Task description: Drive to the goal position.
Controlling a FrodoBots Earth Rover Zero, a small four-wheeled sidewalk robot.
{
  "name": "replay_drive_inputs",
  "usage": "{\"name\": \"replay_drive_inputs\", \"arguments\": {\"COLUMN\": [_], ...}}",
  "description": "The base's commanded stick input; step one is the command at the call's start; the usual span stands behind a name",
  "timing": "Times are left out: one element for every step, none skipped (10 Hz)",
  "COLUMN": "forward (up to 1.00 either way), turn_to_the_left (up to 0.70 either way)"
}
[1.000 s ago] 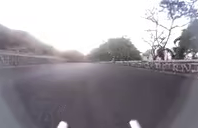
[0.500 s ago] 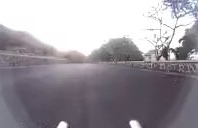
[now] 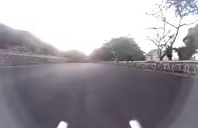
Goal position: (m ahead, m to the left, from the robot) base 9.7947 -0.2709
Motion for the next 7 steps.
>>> {"name": "replay_drive_inputs", "arguments": {"forward": [0.70, 0.70, 0.70, 0.70, 0.70, 0.70, 0.70], "turn_to_the_left": [0.00, 0.00, 0.00, 0.00, 0.00, 0.00, 0.00]}}
